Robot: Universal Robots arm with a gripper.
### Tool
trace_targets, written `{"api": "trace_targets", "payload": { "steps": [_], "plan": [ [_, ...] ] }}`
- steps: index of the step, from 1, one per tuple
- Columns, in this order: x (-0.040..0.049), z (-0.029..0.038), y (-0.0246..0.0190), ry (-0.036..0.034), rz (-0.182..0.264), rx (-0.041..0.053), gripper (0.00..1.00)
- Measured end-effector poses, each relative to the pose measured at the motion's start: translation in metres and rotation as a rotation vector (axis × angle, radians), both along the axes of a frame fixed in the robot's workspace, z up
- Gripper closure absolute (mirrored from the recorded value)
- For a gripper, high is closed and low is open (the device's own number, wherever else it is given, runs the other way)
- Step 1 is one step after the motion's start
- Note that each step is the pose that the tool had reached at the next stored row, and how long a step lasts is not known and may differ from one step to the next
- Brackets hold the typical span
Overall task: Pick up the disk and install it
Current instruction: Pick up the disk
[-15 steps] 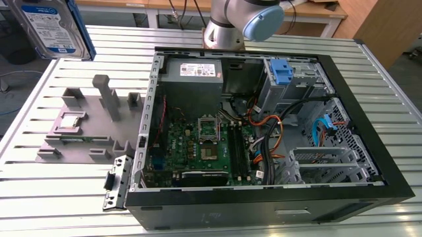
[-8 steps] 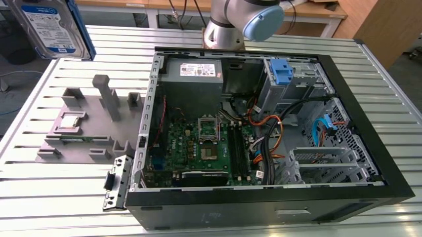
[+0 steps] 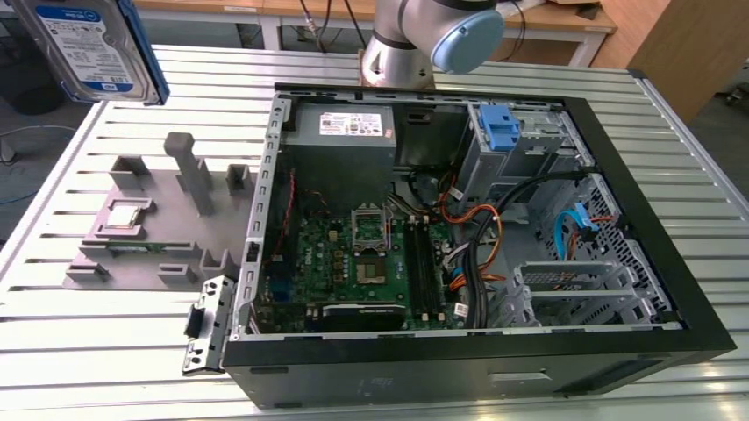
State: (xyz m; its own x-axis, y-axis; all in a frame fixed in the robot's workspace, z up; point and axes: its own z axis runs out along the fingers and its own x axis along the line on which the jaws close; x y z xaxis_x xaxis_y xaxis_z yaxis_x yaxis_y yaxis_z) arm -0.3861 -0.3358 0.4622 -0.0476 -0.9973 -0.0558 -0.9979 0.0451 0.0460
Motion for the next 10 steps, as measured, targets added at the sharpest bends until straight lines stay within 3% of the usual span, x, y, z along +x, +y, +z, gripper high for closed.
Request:
{"api": "trace_targets", "payload": {
  "steps": [10],
  "plan": [
    [0.0,0.0005,0.0,0.0,0.0,0.0,0.65]
  ]
}}
